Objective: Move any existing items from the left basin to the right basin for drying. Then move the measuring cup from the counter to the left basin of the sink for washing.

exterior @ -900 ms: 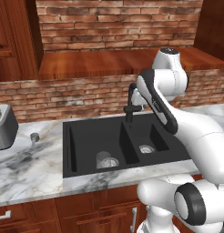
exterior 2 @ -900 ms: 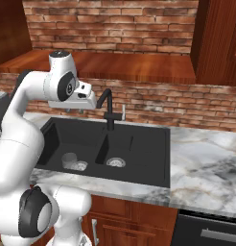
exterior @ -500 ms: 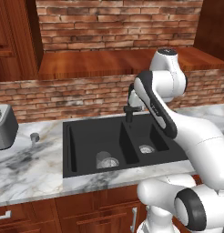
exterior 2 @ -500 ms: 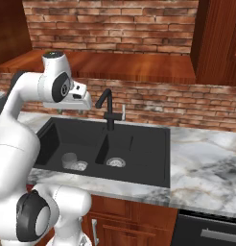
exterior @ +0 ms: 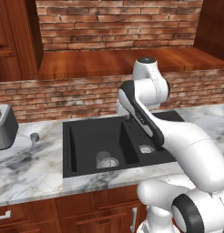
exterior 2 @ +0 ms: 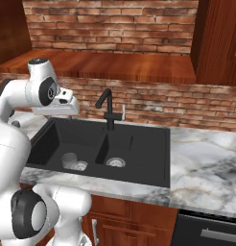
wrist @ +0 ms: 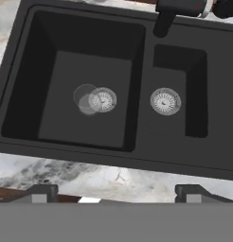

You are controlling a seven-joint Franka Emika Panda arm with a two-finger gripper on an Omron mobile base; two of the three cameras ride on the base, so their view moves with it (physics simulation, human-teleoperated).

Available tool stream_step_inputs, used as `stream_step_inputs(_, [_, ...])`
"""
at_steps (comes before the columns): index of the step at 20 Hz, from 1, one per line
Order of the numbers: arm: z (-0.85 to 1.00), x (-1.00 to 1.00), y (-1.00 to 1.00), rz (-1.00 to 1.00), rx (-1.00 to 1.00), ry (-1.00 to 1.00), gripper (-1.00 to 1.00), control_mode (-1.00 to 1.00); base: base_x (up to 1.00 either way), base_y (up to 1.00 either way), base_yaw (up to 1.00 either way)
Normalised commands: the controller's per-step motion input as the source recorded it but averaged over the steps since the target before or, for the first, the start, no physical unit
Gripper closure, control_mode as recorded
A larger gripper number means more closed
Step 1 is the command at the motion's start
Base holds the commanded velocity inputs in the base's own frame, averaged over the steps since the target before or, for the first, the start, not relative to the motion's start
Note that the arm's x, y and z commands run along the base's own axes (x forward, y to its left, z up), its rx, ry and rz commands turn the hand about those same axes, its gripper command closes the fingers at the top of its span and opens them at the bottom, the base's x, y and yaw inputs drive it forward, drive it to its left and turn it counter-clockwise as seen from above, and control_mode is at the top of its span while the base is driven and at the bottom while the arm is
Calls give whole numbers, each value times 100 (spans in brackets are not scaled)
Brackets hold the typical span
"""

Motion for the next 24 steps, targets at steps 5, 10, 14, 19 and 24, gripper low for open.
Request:
stream_step_inputs(5, [-45,0,30,0,-4,13,-100,-100,0,0,0])
stream_step_inputs(10, [-36,5,11,0,0,20,-100,-100,0,0,0])
stream_step_inputs(14, [-38,3,8,0,0,21,-100,-100,0,0,0])
stream_step_inputs(19, [-43,1,2,0,0,12,-100,-100,0,0,0])
stream_step_inputs(24, [-33,16,4,-2,0,0,-100,-100,0,0,0])
